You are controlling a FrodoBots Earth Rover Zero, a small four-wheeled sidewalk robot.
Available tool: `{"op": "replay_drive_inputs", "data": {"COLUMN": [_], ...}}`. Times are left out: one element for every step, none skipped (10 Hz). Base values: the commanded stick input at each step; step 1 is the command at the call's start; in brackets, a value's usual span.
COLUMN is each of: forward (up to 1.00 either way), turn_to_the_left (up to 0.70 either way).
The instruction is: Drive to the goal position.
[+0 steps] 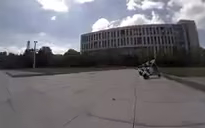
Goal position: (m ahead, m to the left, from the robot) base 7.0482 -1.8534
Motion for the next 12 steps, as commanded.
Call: {"op": "replay_drive_inputs", "data": {"forward": [0.7,0.7,0.7,0.7,0.7,0.7,0.7,0.7,0.7,0.7,0.7,0.7], "turn_to_the_left": [0.09,0.03,-0.07,-0.31,-0.06,0.0,0.0,0.0,0.0,0.0,0.04,0.09]}}
